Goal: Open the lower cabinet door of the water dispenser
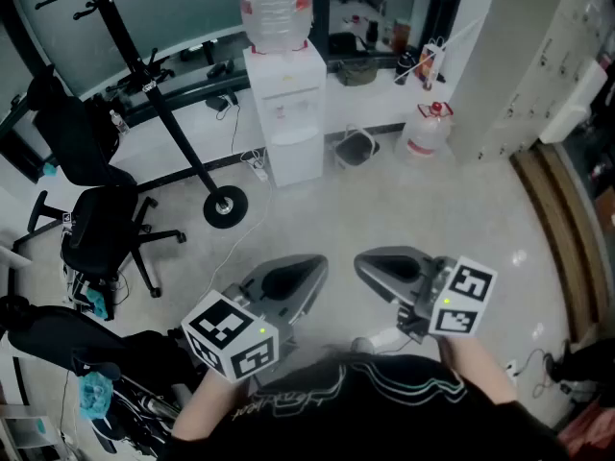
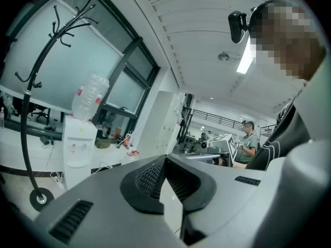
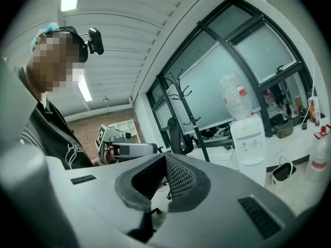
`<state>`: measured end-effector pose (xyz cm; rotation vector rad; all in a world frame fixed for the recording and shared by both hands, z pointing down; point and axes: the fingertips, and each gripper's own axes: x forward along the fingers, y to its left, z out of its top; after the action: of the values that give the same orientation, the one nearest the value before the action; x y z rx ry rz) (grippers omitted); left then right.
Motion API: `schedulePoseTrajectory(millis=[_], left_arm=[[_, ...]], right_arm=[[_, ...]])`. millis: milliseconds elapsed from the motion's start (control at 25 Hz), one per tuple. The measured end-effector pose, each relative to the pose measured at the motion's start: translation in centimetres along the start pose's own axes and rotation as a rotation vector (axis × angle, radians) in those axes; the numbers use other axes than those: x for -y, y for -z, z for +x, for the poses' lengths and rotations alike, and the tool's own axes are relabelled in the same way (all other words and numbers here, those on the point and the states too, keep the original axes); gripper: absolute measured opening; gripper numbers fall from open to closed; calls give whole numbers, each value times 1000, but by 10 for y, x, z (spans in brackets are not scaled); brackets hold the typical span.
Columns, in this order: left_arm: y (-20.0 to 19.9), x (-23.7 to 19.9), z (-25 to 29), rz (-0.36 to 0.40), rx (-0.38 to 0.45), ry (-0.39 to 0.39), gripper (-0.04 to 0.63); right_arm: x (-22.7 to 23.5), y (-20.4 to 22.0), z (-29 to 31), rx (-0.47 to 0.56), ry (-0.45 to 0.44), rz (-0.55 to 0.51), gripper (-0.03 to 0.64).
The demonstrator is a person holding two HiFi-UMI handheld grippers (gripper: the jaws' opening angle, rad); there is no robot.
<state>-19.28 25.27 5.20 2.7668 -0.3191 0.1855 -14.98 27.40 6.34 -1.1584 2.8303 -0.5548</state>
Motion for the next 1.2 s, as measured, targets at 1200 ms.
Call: schedulePoseTrajectory(millis=[1200], left_arm=[[30, -99, 222, -179, -148, 1, 0]], right_arm=[[230, 20, -39, -23, 49, 122, 12]])
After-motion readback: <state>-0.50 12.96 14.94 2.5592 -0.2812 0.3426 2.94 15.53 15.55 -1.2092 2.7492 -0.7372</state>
